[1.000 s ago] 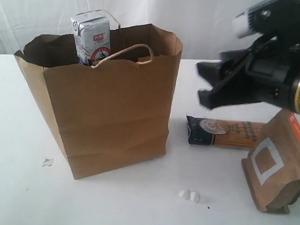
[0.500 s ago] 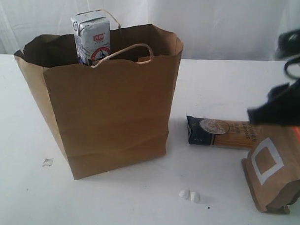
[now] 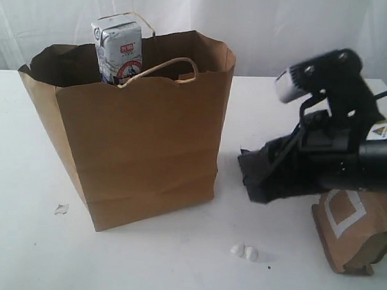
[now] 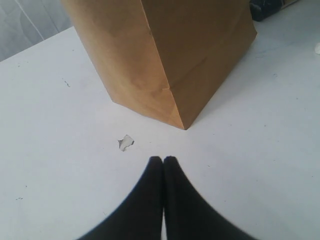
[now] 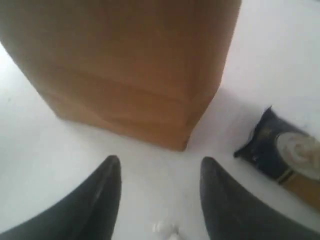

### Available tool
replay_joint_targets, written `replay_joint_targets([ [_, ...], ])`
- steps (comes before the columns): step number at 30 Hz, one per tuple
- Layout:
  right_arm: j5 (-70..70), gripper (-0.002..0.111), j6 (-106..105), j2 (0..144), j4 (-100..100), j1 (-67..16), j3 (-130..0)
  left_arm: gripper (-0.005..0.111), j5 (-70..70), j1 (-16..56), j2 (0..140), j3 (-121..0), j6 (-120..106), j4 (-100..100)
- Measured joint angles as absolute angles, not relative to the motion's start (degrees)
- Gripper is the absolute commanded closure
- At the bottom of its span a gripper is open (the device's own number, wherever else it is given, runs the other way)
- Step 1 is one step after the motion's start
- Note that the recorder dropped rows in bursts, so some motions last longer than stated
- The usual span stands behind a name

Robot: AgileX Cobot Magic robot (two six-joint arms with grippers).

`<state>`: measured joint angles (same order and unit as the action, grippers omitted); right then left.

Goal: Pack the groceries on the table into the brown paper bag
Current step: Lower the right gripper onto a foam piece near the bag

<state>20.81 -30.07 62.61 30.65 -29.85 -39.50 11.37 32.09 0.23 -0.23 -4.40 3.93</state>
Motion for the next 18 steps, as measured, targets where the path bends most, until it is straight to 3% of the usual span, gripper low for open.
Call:
replay_joint_targets([
  [6, 29.9, 0.062, -31.3, 76.1, 23.0, -30.0, -41.0, 0.106, 11.4, 32.1, 0.2, -0.2, -4.4, 3.9],
  [18, 32.1, 0.062, -38.1, 85.4, 16.4, -36.3, -45.5, 0.106, 11.4, 32.1, 0.2, -0.2, -4.4, 3.9],
])
